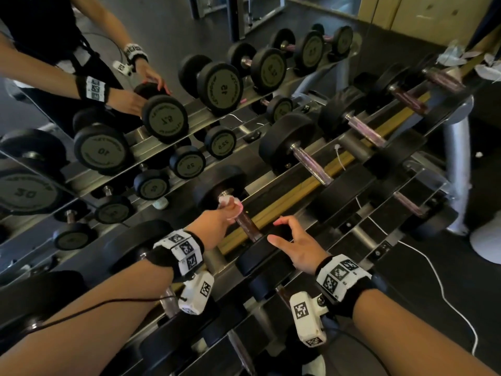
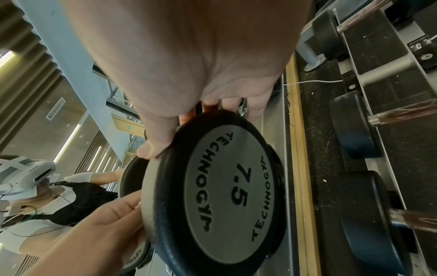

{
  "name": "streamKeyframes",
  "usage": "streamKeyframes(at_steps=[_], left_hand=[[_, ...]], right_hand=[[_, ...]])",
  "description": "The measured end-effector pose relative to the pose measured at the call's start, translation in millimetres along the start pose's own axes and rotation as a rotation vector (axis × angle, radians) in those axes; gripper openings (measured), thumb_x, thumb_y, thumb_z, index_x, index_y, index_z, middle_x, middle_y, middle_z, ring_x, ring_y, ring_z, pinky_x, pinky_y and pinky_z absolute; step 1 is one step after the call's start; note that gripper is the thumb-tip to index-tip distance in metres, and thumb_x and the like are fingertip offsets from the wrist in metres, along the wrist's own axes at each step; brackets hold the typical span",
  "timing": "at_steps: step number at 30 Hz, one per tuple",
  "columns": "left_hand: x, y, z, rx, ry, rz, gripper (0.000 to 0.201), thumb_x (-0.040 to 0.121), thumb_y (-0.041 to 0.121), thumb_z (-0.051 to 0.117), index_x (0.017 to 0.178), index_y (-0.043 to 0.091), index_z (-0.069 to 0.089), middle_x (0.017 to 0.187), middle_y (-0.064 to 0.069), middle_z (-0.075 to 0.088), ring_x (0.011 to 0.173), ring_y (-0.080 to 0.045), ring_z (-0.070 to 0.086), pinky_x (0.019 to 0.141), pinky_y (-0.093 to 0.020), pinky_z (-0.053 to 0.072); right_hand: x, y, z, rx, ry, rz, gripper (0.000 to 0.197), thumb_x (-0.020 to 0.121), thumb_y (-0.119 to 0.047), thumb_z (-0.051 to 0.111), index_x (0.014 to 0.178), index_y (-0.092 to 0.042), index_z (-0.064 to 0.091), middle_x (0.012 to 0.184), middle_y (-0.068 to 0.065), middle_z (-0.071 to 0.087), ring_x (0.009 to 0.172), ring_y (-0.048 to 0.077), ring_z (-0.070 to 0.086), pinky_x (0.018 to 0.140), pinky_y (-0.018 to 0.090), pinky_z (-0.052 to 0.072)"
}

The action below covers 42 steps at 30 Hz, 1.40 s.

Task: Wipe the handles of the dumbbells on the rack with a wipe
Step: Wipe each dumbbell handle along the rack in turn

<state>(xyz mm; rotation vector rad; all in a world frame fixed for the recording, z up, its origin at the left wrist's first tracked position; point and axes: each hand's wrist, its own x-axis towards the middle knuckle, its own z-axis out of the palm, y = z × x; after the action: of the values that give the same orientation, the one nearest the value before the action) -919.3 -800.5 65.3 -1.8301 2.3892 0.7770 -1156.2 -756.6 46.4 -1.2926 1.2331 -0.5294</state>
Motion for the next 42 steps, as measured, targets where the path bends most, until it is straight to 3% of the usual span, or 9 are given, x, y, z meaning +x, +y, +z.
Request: streamKeyframes(at_steps=[5,8,14,19,23,28,32,36,42], left_hand=[[-23,16,26,-0.056,-0.104,0.089,0.049,0.103,0.008,0.036,0.149,0.025,0.041,0.158,-0.002,0.035,0.143,-0.024,0.034,0.115,-0.042,0.026],[-35,13,22,-0.062,-0.2,0.042,0.04,0.105,0.022,0.038,0.14,0.038,0.049,0.149,0.004,0.047,0.135,-0.017,0.045,0.113,-0.033,0.031],[-13,10,-25,-0.767,0.119,-0.129,0.036,0.104,0.006,0.039,0.136,0.007,0.056,0.132,-0.011,0.061,0.122,-0.025,0.056,0.112,-0.04,0.038],[4,1,-35,-0.537,0.313,-0.095,0.037,0.103,0.018,0.045,0.134,0.033,0.058,0.127,0.0,0.064,0.118,-0.012,0.056,0.103,-0.029,0.044],[19,5,-30,-0.372,0.359,-0.027,0.04,0.103,0.023,0.046,0.14,0.038,0.05,0.12,-0.004,0.066,0.107,-0.011,0.058,0.085,-0.017,0.041],[20,9,-6,-0.128,0.044,0.042,0.044,0.104,0.021,0.044,0.146,0.033,0.043,0.128,-0.002,0.065,0.103,-0.009,0.064,0.087,-0.012,0.042],[24,5,-3,0.022,-0.042,0.152,0.037,0.102,0.025,0.05,0.138,0.033,0.056,0.142,0.012,0.053,0.137,-0.01,0.042,0.119,-0.033,0.025],[23,3,1,0.234,-0.006,0.095,0.037,0.101,0.037,0.047,0.136,0.047,0.05,0.147,0.023,0.043,0.143,-0.008,0.026,0.117,-0.044,0.007],[11,17,22,0.353,-0.13,0.231,0.056,0.096,0.02,0.05,0.143,0.049,0.039,0.152,0.025,0.035,0.147,-0.007,0.018,0.119,-0.048,0.001]], right_hand=[[2,3,1,-0.017,0.023,-0.005,0.036,0.091,-0.04,0.064,0.12,-0.036,0.043,0.114,-0.008,0.052,0.104,0.019,0.058,0.096,0.05,0.051],[2,3,2,0.001,0.031,0.018,0.038,0.091,-0.04,0.064,0.121,-0.038,0.041,0.112,-0.009,0.051,0.104,0.02,0.059,0.094,0.051,0.052],[2,5,4,0.05,0.047,0.031,0.047,0.091,-0.039,0.065,0.129,-0.035,0.038,0.119,-0.002,0.051,0.111,0.027,0.058,0.096,0.053,0.051],[3,8,4,0.042,0.05,0.026,0.045,0.091,-0.04,0.065,0.127,-0.037,0.039,0.116,-0.012,0.05,0.11,0.018,0.057,0.1,0.048,0.049],[4,9,4,0.079,0.048,0.01,0.044,0.091,-0.036,0.066,0.127,-0.034,0.04,0.117,-0.014,0.049,0.11,0.016,0.057,0.101,0.047,0.049],[3,8,4,0.087,0.055,-0.018,0.046,0.092,-0.033,0.065,0.13,-0.028,0.039,0.114,-0.016,0.048,0.109,0.016,0.056,0.1,0.044,0.049],[3,9,5,0.063,0.072,-0.027,0.046,0.092,-0.034,0.064,0.131,-0.027,0.04,0.113,-0.015,0.047,0.11,0.015,0.055,0.098,0.037,0.048],[5,12,5,0.051,0.074,-0.028,0.047,0.092,-0.035,0.064,0.131,-0.027,0.04,0.115,-0.016,0.047,0.107,0.008,0.052,0.091,0.024,0.045],[7,14,4,0.056,0.063,-0.021,0.044,0.093,-0.033,0.064,0.128,-0.03,0.039,0.116,-0.013,0.044,0.107,0.009,0.051,0.095,0.028,0.047]])
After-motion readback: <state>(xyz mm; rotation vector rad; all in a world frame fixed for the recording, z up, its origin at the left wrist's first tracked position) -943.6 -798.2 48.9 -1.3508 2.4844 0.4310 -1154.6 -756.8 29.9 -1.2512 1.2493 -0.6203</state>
